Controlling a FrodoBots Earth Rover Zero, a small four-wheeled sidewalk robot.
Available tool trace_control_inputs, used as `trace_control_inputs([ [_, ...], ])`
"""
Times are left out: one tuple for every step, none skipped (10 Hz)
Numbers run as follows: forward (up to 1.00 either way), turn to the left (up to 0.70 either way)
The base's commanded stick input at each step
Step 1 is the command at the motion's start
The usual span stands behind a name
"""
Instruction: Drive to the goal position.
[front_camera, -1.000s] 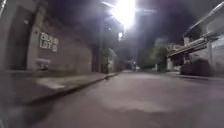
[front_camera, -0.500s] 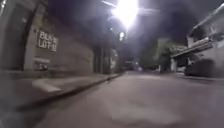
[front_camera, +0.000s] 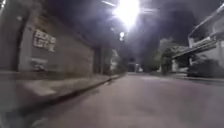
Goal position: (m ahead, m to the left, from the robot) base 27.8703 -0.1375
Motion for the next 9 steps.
trace_control_inputs([
  [0.7, -0.35],
  [0.7, -0.35],
  [0.7, -0.35],
  [0.7, -0.35],
  [0.7, -0.31],
  [0.7, 0.0],
  [0.7, 0.0],
  [0.7, 0.0],
  [0.7, 0.0],
])
